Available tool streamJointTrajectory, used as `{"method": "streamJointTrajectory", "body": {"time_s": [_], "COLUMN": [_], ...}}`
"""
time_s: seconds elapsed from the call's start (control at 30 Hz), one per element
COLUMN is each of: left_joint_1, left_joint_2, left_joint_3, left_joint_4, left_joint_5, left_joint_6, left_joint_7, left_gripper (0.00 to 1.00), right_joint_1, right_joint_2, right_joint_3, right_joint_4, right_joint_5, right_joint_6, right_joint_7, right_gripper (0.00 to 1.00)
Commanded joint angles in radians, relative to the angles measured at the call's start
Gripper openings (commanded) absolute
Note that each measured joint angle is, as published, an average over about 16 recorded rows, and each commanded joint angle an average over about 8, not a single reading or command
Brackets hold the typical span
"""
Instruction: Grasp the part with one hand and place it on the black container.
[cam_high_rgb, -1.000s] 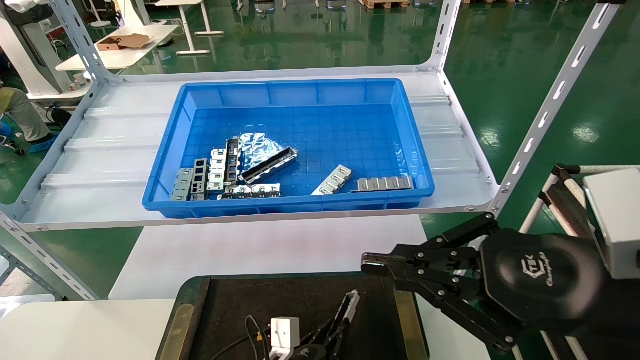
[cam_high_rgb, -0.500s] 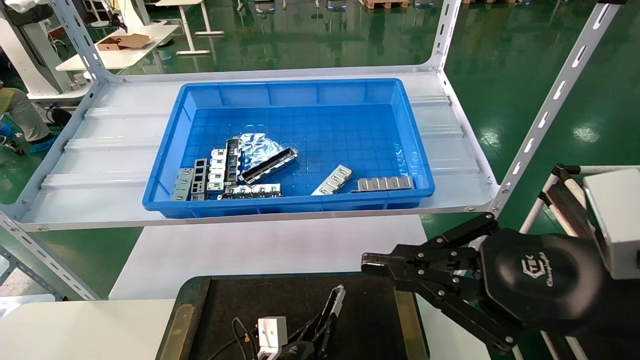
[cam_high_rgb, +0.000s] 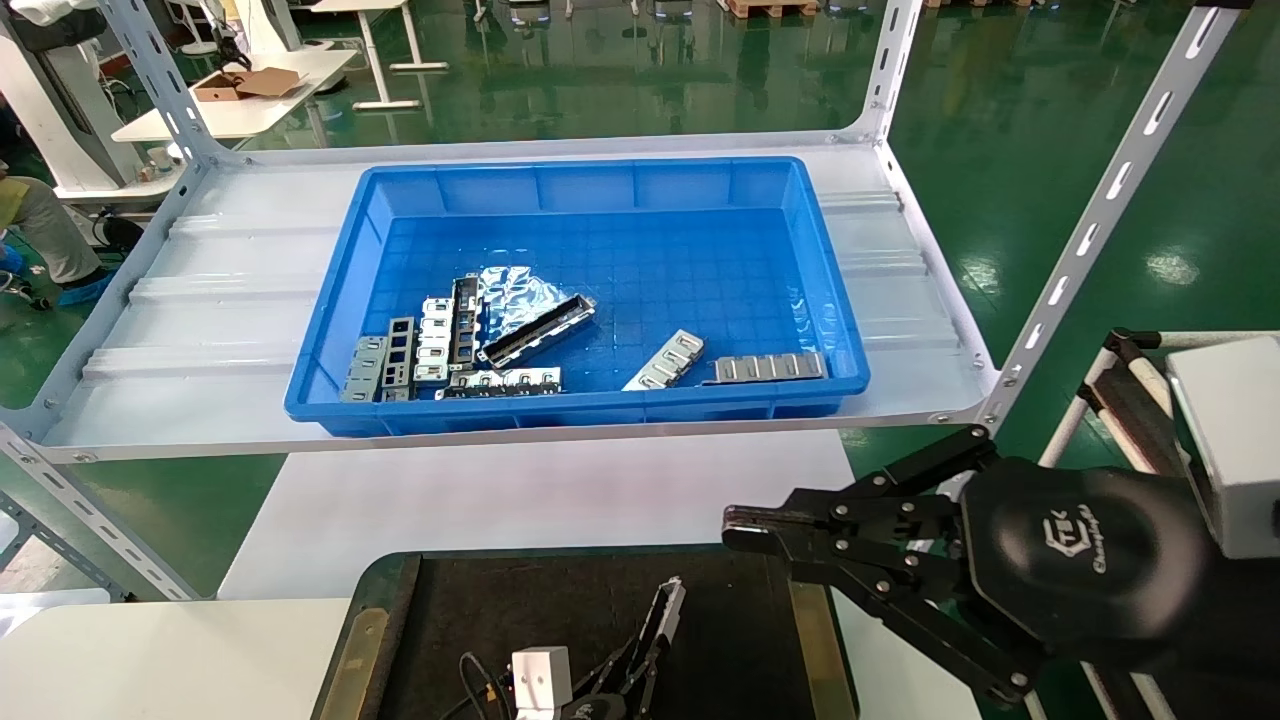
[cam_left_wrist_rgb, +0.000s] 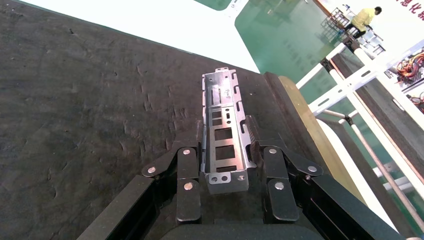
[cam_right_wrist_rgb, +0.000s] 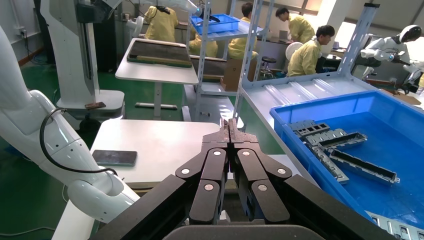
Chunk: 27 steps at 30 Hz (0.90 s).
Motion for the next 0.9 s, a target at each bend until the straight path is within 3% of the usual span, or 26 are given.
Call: {"method": "streamJointTrajectory", "body": {"time_s": [0.03, 0.13, 0.2, 0.9], "left_joint_1": [0.000, -0.001, -0.002, -0.033], "left_joint_2": [0.000, 0.000, 0.000, -0.003], "left_joint_3": [0.013, 0.036, 0.053, 0.220], "left_joint_4": [0.004, 0.005, 0.005, -0.014], "left_joint_5": [-0.037, -0.094, -0.132, -0.499], "left_joint_6": [0.010, 0.023, 0.031, 0.145], "left_joint_7": [0.026, 0.064, 0.089, 0.347], "left_gripper": [0.60, 0.89, 1.00, 1.00], "right_joint_1": [0.000, 0.000, 0.000, 0.000], "right_joint_2": [0.000, 0.000, 0.000, 0.000], "right_joint_3": [0.000, 0.000, 0.000, -0.001], "right_joint_4": [0.000, 0.000, 0.000, 0.000], "right_joint_5": [0.000, 0.000, 0.000, 0.000], "right_joint_6": [0.000, 0.000, 0.000, 0.000], "right_joint_7": [0.000, 0.000, 0.000, 0.000], "right_gripper": [1.00, 1.00, 1.00, 1.00]}}
